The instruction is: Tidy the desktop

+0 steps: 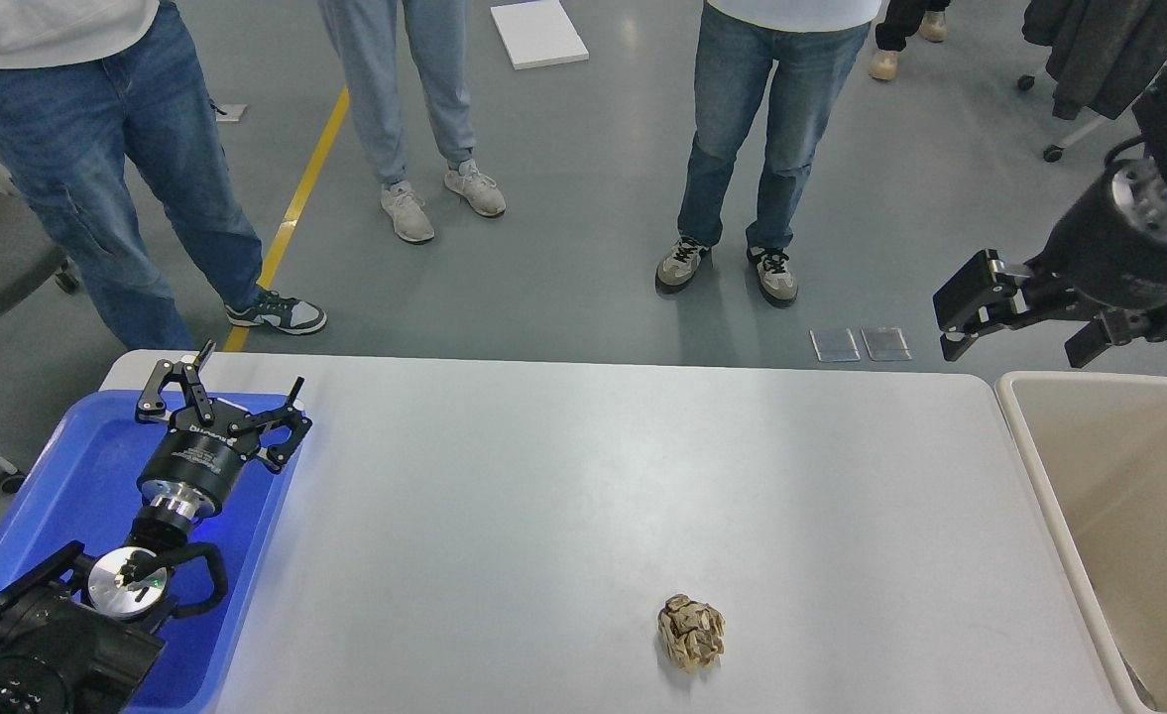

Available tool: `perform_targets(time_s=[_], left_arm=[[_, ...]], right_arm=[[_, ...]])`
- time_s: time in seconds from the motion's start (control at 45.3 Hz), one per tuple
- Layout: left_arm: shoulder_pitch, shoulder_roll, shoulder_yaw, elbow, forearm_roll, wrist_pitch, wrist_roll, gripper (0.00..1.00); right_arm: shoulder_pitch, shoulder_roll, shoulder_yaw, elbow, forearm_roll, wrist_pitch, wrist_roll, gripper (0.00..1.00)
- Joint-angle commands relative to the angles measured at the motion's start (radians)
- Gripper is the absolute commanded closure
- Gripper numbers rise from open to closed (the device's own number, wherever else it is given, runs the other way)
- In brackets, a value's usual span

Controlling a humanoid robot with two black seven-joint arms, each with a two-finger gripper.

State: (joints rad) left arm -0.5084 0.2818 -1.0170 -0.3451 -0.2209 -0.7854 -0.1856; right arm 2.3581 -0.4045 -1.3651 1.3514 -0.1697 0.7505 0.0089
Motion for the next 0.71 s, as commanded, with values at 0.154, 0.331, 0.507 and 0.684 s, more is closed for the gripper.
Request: perform_targets(time_s=[0.154,0.331,0.507,0.684], left_arm=[[0.001,0.000,0.000,0.000,0.000,0.000,0.000,0.00],[0.001,0.000,0.000,0.000,0.000,0.000,0.000,0.00],[0.001,0.000,0.000,0.001,0.000,0.000,0.000,0.00],[0.001,0.000,0.000,0.000,0.000,0.000,0.000,0.00]], right_arm=[[0.036,0.035,0.000,-0.017,0.018,0.035,-0.001,0.00],[0.036,0.035,0.000,-0.017,0.018,0.035,-0.001,0.00],[0.033,0.036,0.000,-0.017,0.018,0.035,-0.001,0.00],[0.032,0.036,-0.002,-0.017,0.018,0.035,-0.001,0.00]])
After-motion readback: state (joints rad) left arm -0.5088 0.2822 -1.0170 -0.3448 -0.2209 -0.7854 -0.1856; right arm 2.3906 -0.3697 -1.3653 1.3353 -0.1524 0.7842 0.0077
